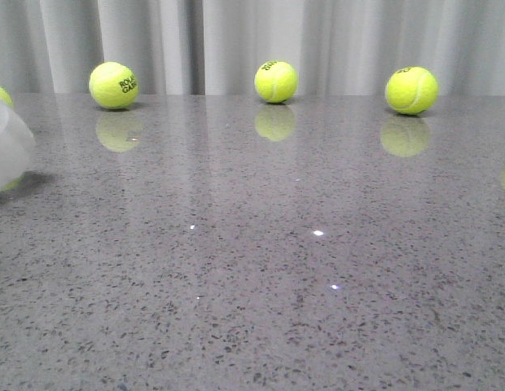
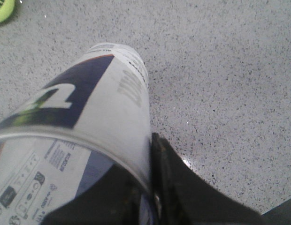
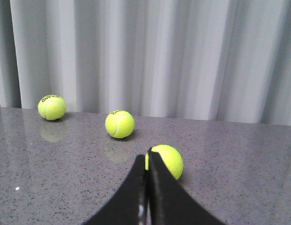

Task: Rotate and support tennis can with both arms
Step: 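Rotate the can upright with the left gripper and set it down, then open the left gripper and withdraw it from the upright can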

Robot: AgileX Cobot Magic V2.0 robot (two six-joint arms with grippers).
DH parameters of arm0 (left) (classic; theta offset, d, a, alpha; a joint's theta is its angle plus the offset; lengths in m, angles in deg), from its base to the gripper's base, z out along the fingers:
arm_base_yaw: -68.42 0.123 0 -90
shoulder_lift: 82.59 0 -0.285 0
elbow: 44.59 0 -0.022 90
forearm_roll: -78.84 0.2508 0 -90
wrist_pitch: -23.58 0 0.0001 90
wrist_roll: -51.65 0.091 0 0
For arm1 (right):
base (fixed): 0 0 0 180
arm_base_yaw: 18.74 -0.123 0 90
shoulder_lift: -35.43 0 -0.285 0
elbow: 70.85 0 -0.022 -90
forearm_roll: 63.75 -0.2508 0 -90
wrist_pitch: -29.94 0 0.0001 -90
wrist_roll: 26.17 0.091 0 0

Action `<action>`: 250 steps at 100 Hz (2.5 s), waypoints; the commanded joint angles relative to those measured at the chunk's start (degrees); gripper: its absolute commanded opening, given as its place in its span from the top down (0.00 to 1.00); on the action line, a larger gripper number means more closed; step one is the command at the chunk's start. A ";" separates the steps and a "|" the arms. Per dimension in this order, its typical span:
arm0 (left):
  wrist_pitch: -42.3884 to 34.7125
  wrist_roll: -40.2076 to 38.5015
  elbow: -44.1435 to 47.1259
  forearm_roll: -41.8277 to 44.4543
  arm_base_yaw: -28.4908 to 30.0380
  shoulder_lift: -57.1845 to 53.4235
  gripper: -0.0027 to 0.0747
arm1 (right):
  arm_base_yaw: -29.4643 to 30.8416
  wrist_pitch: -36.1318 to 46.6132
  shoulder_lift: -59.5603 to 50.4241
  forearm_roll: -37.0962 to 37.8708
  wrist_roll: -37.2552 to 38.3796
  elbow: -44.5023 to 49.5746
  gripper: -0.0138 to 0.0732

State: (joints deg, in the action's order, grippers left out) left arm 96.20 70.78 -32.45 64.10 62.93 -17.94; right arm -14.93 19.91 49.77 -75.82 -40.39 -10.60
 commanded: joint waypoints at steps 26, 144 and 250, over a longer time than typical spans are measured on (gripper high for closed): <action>0.24 -0.55 -2.36 -5.25 0.01 2.26 0.86 | 0.21 4.24 0.63 -0.51 -0.03 -1.43 0.92; 0.39 1.51 -31.41 -11.14 0.01 26.23 0.30 | 0.21 4.24 0.63 -0.51 -0.03 -1.43 0.92; -8.50 1.51 -28.04 -11.31 0.01 9.84 0.30 | 0.21 4.24 0.63 -0.51 -0.03 -1.43 0.92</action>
State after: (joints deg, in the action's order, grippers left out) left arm 94.31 72.06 -63.23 53.88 62.93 -2.91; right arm -14.93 19.91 49.77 -75.82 -40.39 -10.60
